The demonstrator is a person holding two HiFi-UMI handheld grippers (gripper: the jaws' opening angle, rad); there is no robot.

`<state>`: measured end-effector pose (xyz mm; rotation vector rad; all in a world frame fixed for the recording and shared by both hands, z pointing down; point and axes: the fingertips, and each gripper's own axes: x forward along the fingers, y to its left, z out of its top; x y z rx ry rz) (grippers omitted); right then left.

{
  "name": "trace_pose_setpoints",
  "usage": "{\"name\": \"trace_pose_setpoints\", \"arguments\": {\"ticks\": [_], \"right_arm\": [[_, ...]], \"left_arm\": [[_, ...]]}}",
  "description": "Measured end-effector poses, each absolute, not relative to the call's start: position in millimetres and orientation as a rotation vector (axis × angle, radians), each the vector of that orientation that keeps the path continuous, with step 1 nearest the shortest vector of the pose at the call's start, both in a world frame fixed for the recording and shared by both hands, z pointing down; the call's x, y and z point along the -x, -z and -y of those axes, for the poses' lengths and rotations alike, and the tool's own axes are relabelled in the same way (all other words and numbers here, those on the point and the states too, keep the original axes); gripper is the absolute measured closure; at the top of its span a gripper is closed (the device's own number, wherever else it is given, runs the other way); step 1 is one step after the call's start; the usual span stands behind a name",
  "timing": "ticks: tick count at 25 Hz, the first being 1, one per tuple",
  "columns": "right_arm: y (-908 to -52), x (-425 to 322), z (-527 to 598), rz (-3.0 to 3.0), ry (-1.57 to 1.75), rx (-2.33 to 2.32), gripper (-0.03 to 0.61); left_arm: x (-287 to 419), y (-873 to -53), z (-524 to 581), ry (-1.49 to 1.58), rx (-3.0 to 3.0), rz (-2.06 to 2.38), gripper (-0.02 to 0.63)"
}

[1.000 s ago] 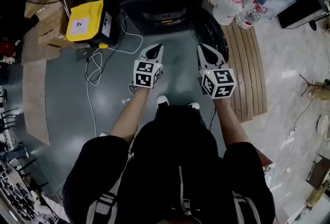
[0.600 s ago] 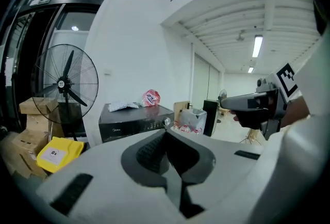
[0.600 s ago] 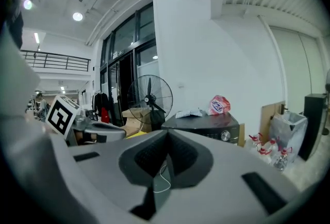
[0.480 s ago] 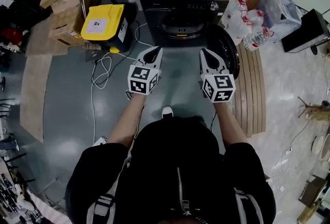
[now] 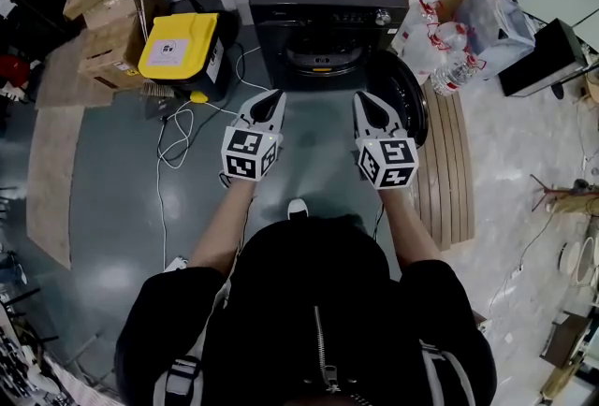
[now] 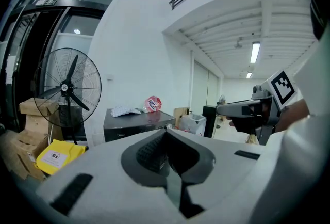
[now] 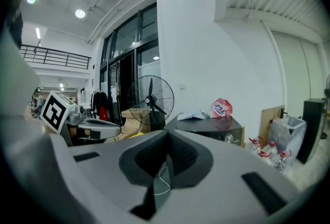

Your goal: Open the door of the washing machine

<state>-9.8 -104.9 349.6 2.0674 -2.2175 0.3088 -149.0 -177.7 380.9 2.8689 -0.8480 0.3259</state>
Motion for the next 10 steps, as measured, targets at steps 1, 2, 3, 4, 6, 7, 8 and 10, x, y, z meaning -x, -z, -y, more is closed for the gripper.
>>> {"name": "trace_pose_setpoints", "arguments": {"ticks": [1, 2, 3, 4, 6, 7, 8, 10], "right_arm": [[-349, 10, 106, 2.215, -0.308, -2.069, 0.577], [-348, 11, 107, 2.214, -0.307, -2.069, 0.577], [-348, 13, 108, 2.213, -0.306, -2.069, 0.577], [-348, 14, 109, 2.213, -0.305, -2.068, 0.577], [-348, 16, 111, 2.211, -0.304, -2.067, 0.577], [-349, 17, 113, 2.210, -0.305, -2.068, 0.577], [-349, 18, 115, 2.209, -0.306, -2.068, 0.577], [-350, 19, 119, 2.208, -0.308, -2.070, 0.577]], "left_arm": [[150, -381, 179, -0.325, -2.870, 0.846, 0.612], [151, -380, 180, -0.324, -2.870, 0.845, 0.612], [152, -380, 181, -0.322, -2.870, 0.845, 0.611], [153, -380, 182, -0.320, -2.869, 0.844, 0.611], [155, -380, 185, -0.315, -2.869, 0.841, 0.612], [155, -380, 186, -0.312, -2.870, 0.839, 0.611], [156, -380, 188, -0.311, -2.872, 0.836, 0.612], [157, -379, 193, -0.307, -2.876, 0.830, 0.612]]}}
